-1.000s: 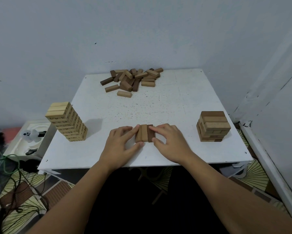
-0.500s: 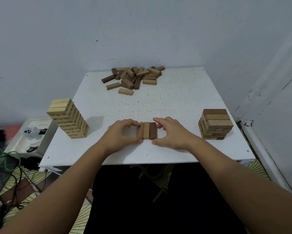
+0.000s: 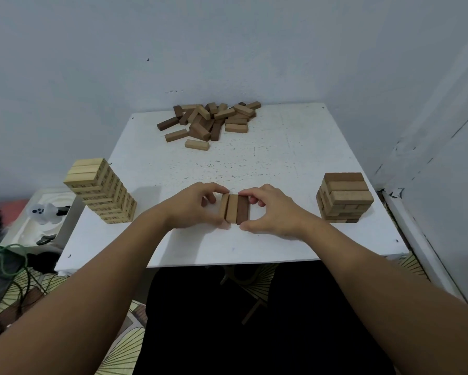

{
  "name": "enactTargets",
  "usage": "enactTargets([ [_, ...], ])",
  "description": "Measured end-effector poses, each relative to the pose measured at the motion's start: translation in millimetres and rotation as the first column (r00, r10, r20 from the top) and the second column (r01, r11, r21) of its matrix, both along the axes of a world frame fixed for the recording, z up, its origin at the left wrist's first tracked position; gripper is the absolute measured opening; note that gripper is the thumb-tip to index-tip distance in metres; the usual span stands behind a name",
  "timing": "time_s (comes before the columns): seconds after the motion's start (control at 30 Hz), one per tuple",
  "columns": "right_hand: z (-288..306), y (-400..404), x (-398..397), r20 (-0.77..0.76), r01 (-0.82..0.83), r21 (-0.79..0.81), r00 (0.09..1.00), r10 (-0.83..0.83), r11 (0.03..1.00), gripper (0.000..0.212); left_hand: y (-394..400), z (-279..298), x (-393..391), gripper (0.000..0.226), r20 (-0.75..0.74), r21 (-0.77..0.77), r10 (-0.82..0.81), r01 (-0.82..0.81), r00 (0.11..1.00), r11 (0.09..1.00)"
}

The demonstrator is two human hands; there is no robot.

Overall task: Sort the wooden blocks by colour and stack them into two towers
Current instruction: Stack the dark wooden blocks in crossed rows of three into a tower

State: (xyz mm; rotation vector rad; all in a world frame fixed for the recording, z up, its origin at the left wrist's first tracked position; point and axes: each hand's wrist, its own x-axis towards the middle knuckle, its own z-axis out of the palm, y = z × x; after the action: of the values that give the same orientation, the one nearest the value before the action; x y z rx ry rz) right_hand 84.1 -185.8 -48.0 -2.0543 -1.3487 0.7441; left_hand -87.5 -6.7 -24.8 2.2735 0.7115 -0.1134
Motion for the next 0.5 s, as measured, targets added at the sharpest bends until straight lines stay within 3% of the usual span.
enactTargets([
  [0.2,2.2,-2.3,-4.6,0.04,0.018,0.005,0.999,-0.018,1.0,0.073,-4.2,8.9,10.5,0.072,-0.032,0.108,-0.06,0.063,0.998,0.992],
  [0.33,2.7,-3.3,-4.9,0.026,0.019,0.005,0.999,-0.019,1.0,0.073,-8.8,10.7,11.1,0.068,-0.033,0.057,-0.073,0.074,0.997,0.996],
  [0.5,2.4,-2.4,-5.2,0.034,0.019,-0.004,0.999,-0.018,1.0,0.074,-1.6,15.2,8.2,0.085,-0.109,0.177,-0.057,0.076,0.992,0.981],
])
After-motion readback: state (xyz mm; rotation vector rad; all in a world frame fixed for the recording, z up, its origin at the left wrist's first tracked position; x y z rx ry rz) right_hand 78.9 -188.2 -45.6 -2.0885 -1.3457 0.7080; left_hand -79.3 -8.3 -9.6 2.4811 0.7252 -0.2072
